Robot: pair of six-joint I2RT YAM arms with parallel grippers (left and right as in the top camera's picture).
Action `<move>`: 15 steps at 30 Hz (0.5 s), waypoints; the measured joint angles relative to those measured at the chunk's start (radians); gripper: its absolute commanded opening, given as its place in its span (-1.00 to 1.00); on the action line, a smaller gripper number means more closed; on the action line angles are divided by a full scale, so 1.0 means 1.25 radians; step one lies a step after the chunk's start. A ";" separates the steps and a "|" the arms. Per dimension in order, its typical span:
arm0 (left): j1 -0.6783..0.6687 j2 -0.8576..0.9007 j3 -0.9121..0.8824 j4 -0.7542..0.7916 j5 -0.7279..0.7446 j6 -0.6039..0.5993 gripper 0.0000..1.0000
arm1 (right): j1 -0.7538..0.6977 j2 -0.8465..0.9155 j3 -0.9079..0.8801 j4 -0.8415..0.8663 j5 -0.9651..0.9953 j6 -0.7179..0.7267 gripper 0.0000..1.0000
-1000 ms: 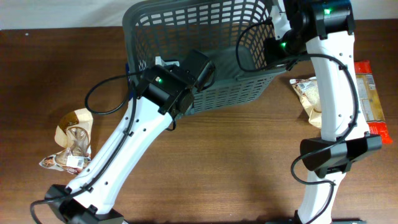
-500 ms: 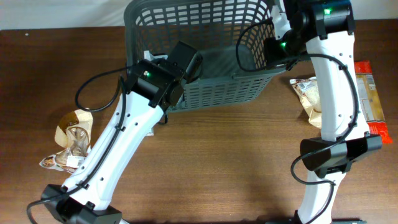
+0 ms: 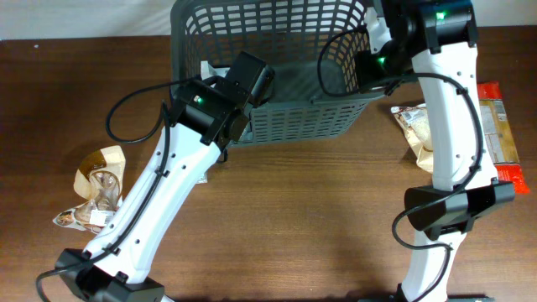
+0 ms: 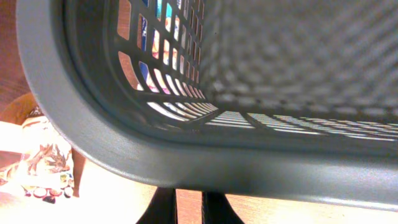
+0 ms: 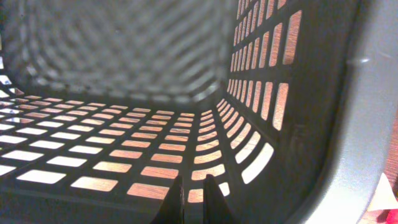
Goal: Pack container
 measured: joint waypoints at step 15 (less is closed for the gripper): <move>0.014 0.000 0.000 0.022 0.000 0.040 -0.97 | 0.018 0.000 0.000 0.000 0.000 0.003 -0.92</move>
